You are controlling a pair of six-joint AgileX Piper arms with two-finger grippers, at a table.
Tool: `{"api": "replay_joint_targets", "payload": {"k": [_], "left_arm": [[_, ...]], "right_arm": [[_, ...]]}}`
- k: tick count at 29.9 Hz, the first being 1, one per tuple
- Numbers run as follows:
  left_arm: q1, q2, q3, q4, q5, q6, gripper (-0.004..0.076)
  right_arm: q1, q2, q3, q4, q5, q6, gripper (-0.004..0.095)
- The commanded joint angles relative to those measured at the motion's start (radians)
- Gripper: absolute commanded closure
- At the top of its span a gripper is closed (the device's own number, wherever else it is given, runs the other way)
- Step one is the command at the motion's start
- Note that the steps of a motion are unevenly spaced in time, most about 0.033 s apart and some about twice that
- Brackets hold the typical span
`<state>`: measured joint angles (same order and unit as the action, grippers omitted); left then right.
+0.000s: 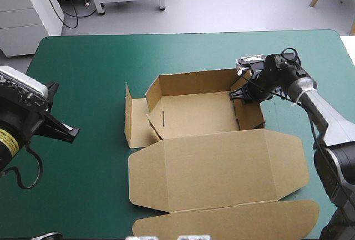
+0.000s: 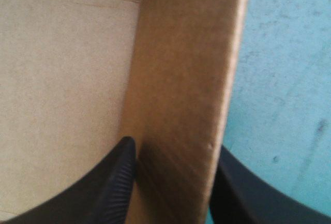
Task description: Fold the box
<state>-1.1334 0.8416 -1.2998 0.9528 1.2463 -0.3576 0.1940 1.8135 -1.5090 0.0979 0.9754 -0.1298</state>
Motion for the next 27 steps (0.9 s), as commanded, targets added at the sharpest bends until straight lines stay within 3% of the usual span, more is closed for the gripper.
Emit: {"api": "replay_joint_targets", "payload": {"k": [1, 4, 20, 27], "left_arm": [[-0.005, 0.002, -0.023, 0.042, 0.044, -0.012, 0.0734], [-0.005, 0.002, -0.023, 0.042, 0.044, -0.012, 0.0734], [-0.005, 0.002, -0.023, 0.033, 0.044, -0.012, 0.0734], [-0.005, 0.002, -0.023, 0.027, 0.044, -0.012, 0.0734]], "right_arm": [[0.001, -0.082, -0.068, -0.001, 0.01, -0.015, 0.0247], [0.001, -0.14, -0.09, -0.003, 0.014, -0.015, 0.0174], [0.001, -0.601, -0.129, -0.016, 0.159, -0.032, 0.018], [0.001, -0.624, -0.124, -0.016, 0.228, -0.01, 0.0179]]}}
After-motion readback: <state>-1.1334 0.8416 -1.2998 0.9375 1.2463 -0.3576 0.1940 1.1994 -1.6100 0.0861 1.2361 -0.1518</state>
